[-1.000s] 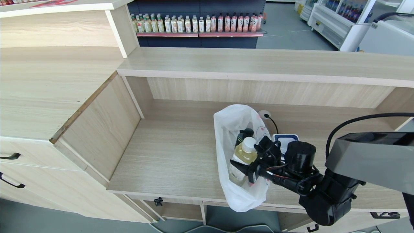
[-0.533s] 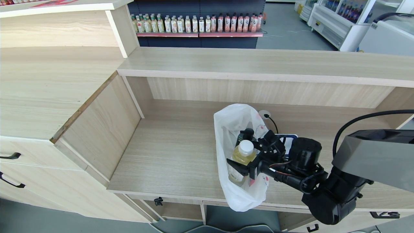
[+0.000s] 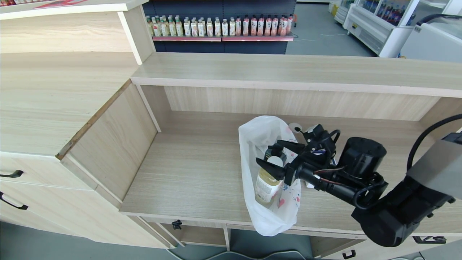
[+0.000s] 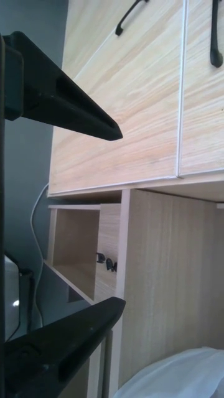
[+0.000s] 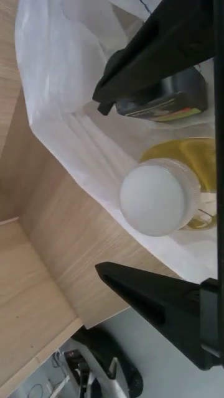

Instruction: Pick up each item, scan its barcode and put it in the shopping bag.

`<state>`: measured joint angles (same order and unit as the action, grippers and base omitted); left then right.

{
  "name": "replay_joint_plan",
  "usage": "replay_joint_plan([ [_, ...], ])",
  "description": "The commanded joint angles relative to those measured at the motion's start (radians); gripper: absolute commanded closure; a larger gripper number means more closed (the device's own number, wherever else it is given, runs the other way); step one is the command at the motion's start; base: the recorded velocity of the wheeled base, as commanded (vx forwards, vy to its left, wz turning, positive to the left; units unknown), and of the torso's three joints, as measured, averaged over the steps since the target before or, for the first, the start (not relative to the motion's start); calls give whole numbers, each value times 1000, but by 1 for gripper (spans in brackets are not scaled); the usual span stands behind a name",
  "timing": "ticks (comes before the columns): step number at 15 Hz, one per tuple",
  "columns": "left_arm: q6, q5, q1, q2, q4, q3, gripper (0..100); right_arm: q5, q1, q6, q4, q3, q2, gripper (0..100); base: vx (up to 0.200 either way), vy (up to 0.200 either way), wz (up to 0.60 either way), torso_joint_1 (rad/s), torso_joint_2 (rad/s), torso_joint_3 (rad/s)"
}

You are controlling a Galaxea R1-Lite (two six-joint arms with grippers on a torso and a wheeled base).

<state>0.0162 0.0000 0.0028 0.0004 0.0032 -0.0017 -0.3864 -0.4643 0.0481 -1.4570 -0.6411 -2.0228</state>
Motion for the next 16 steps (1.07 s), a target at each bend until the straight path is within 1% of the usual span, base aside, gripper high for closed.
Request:
replay_joint_plan([
  [1,-1,0,0,0,0,0,0,0,22,-7,110,-43,171,0,0,0,0,0,0,0],
  [3,-2,0,0,0,0,0,0,1,82,3,196,-49,286,0,0,0,0,0,0,0],
  [4,-4,0,0,0,0,0,0,0,96,3,219,-46,328,0,0,0,0,0,0,0],
  [5,-5,0,0,0,0,0,0,1,151,3,326,-42,443,0,0,0,0,0,0,0],
  [7,-5,0,0,0,0,0,0,3,230,-1,535,-37,622,0,0,0,0,0,0,0],
  [8,-5,0,0,0,0,0,0,9,248,-4,586,-32,668,0,0,0,0,0,0,0],
  [9,-5,0,-1,0,0,0,0,12,312,-4,721,-5,786,0,0,0,0,0,0,0],
  [11,-5,0,-1,0,0,0,0,20,411,-4,877,18,909,0,0,0,0,0,0,0],
  [12,-5,0,0,0,0,0,0,24,441,-4,926,21,941,0,0,0,0,0,0,0],
  [13,-5,0,0,0,0,0,0,86,421,-5,986,27,998,0,0,0,0,0,0,0],
  [14,-5,0,-1,0,0,0,0,116,461,-8,1001,41,1032,0,0,0,0,0,0,0],
  [15,-5,0,0,0,0,0,0,115,480,-8,1024,83,1082,0,0,0,0,0,0,0],
  [16,-5,0,-1,0,0,0,0,119,480,-1,1035,166,1159,0,0,0,0,0,0,0],
])
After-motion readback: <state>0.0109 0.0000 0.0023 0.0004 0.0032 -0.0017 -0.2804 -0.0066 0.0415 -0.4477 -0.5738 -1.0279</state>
